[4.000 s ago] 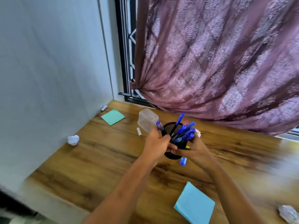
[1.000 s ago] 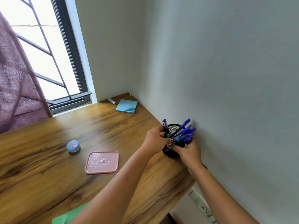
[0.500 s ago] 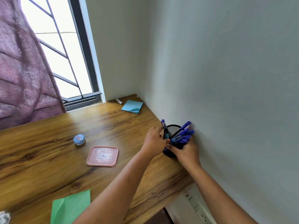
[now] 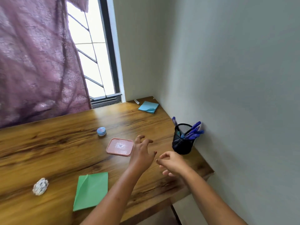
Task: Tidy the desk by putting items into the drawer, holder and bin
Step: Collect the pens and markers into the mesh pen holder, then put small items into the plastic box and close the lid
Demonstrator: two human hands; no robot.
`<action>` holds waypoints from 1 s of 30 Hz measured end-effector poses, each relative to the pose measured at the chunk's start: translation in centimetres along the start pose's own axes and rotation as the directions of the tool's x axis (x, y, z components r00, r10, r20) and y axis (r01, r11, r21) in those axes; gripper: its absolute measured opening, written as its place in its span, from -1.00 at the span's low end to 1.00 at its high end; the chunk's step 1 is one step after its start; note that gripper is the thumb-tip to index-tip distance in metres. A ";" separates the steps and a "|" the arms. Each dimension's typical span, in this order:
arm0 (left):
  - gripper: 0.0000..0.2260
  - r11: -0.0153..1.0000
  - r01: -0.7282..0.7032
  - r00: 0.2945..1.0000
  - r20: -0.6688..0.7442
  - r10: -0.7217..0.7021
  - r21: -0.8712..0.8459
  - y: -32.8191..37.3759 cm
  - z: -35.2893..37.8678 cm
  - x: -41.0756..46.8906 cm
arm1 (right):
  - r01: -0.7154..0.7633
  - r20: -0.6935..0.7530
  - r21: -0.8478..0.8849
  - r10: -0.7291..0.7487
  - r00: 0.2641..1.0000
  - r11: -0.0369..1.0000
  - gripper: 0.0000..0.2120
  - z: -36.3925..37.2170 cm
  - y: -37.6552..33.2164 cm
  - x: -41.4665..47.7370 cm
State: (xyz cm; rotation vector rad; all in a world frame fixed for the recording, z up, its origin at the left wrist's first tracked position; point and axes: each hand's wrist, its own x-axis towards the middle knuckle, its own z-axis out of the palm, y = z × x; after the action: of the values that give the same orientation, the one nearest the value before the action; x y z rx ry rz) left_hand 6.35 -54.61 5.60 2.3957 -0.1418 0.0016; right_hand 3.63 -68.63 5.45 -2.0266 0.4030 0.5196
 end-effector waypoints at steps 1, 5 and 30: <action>-0.64 1.000 0.009 0.999 -0.031 -0.009 -0.004 -0.9 -0.8 -0.8 | 0.029 0.031 0.000 -0.029 0.999 1.000 -0.78 0.8 -0.6 -0.2; -0.74 0.995 0.097 0.980 -0.173 -0.098 -0.010 -5.1 -5.0 -4.0 | 0.155 0.107 -0.014 -0.152 0.983 0.988 -0.78 4.8 -2.9 -0.9; -0.82 0.896 0.350 0.820 -0.373 -0.434 -0.273 -32.7 -30.0 -29.8 | 0.492 0.331 -0.118 -0.433 0.838 0.862 -0.93 41.7 -14.8 -14.1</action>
State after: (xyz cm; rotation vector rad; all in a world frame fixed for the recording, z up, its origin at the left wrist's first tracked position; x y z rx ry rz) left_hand -18.72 -7.40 4.48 2.1283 0.5413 0.3042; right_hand -9.42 -24.11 5.26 -2.0978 -0.3387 0.5573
